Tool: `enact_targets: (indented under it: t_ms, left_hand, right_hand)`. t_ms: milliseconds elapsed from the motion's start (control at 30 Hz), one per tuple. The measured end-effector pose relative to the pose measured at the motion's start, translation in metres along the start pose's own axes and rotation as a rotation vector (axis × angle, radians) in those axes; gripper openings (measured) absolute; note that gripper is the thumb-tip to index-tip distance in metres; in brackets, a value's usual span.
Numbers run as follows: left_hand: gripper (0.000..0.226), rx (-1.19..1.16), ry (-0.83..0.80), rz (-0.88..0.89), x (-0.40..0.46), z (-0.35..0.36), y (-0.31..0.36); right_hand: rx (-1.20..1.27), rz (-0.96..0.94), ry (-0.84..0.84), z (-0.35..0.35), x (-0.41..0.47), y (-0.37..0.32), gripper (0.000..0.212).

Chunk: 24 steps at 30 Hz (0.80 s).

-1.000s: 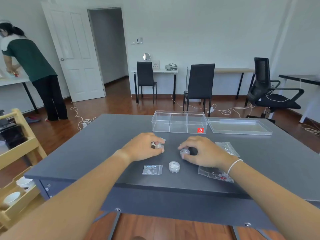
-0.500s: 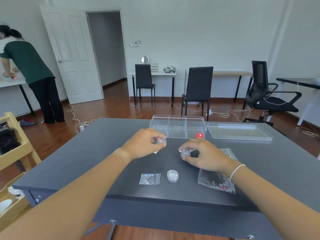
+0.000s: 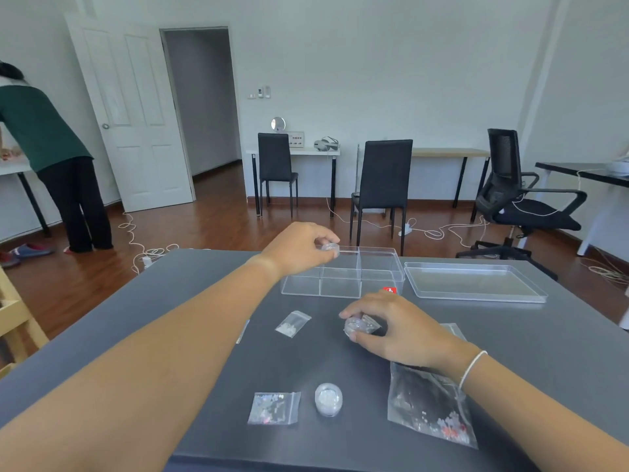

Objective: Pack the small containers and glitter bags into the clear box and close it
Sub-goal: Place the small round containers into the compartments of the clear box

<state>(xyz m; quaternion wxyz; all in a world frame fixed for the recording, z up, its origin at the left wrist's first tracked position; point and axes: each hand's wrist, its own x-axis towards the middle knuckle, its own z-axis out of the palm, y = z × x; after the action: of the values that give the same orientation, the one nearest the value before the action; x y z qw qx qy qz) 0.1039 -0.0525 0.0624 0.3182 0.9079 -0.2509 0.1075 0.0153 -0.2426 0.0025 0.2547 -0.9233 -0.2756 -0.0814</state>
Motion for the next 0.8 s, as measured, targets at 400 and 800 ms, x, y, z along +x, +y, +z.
enact_targets:
  t_ms: [400,800]
  left_hand:
    - [0.014,0.152,-0.187,-0.064,0.039,0.021,-0.017]
    - [0.017,0.244,-0.217,-0.076,0.052,0.032,-0.021]
  right_hand:
    - [0.06,-0.037,-0.01,-0.003,0.013,0.009,0.026]
    - [0.092,-0.096,0.015,-0.003,0.018,0.01,0.028]
